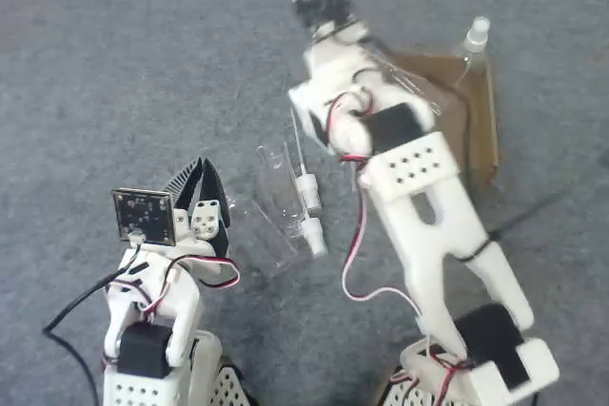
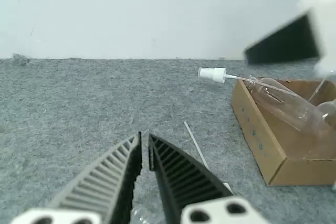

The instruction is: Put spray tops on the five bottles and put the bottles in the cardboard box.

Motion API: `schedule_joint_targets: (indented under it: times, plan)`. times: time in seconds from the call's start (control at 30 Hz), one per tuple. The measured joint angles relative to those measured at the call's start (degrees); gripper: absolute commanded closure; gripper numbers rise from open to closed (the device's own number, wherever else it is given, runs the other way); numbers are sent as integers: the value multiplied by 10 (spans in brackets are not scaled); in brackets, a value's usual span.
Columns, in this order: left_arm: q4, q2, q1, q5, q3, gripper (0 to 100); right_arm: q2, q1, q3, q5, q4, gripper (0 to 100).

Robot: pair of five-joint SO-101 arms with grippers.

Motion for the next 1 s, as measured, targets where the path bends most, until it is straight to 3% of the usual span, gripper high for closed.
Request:
schedule_joint_targets:
  times: [0.1, 0.33, 0.5, 0.83, 1.0]
  plan:
    - [0, 0, 0, 0, 0, 988, 49, 1, 30, 0, -40, 970]
    - [0, 0, 0, 0, 0, 988, 171, -3, 32, 0, -77, 801]
    - [0, 0, 0, 0, 0, 988, 197, -4, 20, 0, -77, 786]
    - [0, 0, 0, 0, 4, 988, 127, 33, -154, 3, 87, 783]
    - [0, 0, 0, 0, 4, 988, 98, 84, -190, 59, 128, 783]
